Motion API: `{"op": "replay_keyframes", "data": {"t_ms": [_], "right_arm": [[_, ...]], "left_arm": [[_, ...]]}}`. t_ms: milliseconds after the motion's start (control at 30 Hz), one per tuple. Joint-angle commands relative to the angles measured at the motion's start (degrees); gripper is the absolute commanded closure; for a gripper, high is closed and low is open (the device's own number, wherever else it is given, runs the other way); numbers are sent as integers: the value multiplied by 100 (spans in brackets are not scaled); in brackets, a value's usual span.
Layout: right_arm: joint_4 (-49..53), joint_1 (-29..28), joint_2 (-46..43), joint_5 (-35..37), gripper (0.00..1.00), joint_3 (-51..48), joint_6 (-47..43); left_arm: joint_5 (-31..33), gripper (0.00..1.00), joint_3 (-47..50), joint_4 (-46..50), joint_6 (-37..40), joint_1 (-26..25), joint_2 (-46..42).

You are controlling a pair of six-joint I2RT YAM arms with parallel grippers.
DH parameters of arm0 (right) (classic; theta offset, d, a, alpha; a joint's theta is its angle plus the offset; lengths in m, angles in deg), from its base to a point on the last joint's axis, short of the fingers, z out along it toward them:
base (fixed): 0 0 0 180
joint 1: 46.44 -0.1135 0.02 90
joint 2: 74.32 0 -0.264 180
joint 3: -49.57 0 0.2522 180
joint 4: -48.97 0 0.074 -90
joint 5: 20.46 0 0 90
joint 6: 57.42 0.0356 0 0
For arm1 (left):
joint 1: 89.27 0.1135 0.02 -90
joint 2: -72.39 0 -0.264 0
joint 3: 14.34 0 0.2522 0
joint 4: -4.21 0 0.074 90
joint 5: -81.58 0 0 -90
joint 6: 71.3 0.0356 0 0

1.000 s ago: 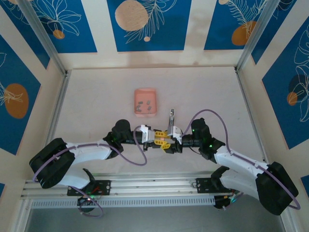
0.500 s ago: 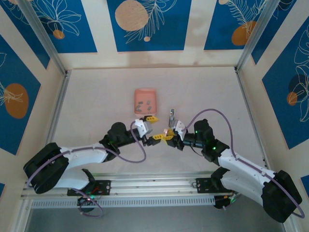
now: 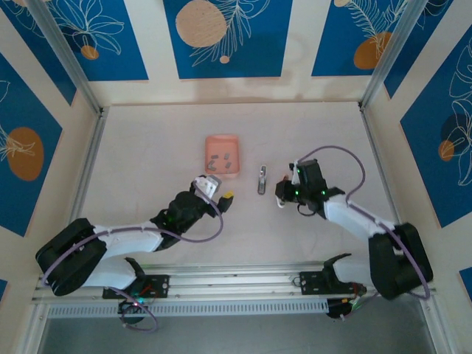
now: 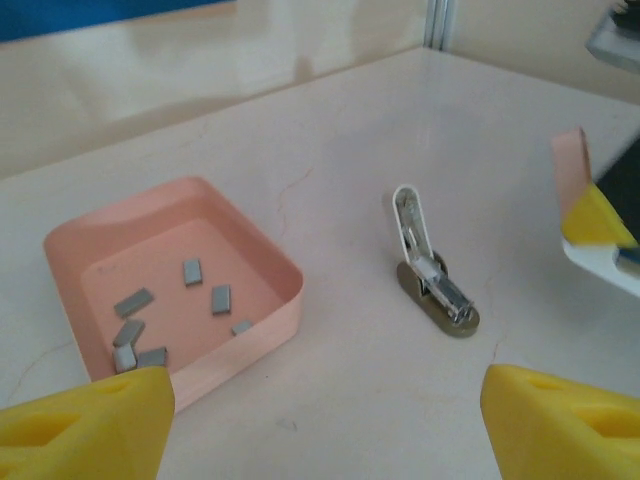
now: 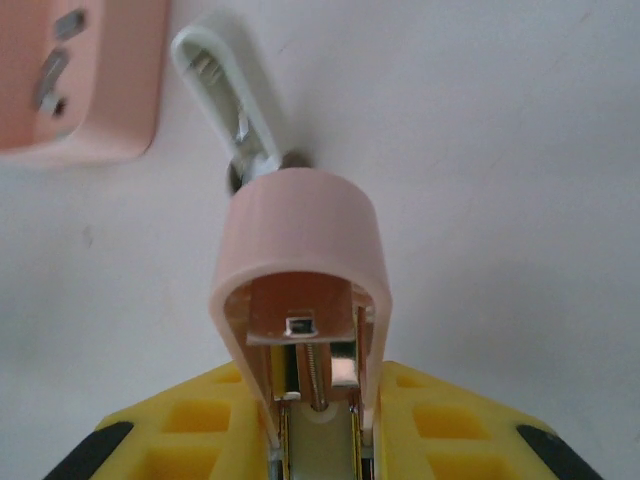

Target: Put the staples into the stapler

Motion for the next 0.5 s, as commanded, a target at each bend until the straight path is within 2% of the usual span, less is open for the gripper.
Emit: {"op": "replay_keyframes", "data": {"t_ms": [0, 233, 467], "right_arm": [[685, 75, 761, 339, 75, 785, 322], [734, -42, 1763, 825, 74, 1546, 252], [415, -230, 2130, 1130, 71, 1504, 310]], "left_arm": [[174, 20, -63, 160, -138, -34, 121], [253, 20, -94, 284, -122, -34, 168], [315, 19, -92, 272, 25, -39, 240]]}}
